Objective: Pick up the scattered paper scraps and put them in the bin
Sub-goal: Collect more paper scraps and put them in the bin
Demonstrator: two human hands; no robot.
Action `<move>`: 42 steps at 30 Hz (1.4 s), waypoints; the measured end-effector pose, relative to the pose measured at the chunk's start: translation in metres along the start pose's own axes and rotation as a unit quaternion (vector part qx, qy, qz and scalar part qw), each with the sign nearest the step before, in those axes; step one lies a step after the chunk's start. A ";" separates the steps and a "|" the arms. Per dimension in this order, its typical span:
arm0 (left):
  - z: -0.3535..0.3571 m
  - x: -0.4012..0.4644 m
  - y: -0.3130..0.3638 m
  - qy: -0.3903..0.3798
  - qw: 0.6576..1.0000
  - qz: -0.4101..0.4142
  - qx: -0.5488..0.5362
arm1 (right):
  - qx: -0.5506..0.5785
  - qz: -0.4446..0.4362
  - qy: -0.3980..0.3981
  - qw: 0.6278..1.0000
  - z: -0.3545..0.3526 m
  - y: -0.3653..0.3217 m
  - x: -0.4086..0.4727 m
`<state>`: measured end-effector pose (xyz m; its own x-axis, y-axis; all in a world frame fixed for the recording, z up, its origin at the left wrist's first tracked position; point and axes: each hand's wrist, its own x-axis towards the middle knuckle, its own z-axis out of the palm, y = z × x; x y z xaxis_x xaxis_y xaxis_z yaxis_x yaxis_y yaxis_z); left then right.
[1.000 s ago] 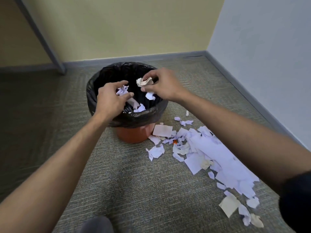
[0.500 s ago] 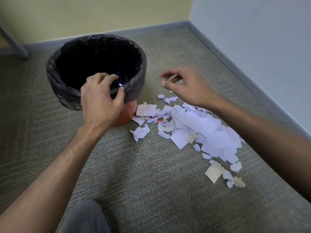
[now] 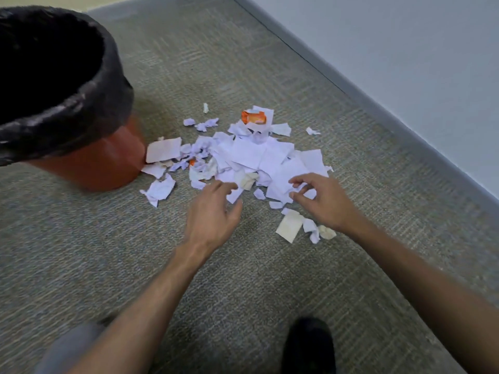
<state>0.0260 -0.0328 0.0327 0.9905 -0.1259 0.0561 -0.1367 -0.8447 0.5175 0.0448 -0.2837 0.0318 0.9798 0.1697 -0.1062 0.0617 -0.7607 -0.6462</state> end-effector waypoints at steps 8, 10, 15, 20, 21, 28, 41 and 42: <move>0.078 0.004 0.023 -0.164 0.986 0.030 -0.015 | -0.166 0.141 -0.054 0.974 0.022 0.080 -0.035; 0.093 0.011 0.029 -0.196 0.979 0.058 -0.010 | -0.192 0.167 -0.070 0.964 0.027 0.088 -0.040; 0.126 0.028 0.041 -0.225 0.968 0.105 0.022 | -0.212 0.166 -0.045 0.962 0.045 0.093 -0.044; 0.150 0.037 0.049 -0.279 0.948 0.133 0.080 | -0.205 0.118 0.003 0.972 0.062 0.096 -0.042; 0.154 0.036 0.049 -0.281 0.946 0.134 0.088 | -0.200 0.115 0.013 0.973 0.063 0.096 -0.043; 0.158 0.038 0.045 -0.263 0.961 0.078 0.043 | -0.055 0.116 0.080 0.988 0.062 0.104 -0.054; 0.144 0.041 0.033 -0.209 0.976 0.017 -0.054 | -0.009 0.182 0.069 0.981 0.053 0.109 -0.011; 0.141 0.042 0.031 -0.207 0.977 0.015 -0.057 | -0.006 0.187 0.069 0.980 0.054 0.107 -0.009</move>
<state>0.0608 -0.1376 -0.0698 0.8907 -0.3690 -0.2655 -0.1393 -0.7775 0.6133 0.0325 -0.3331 -0.0771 0.9505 -0.2086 -0.2303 -0.3057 -0.7608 -0.5725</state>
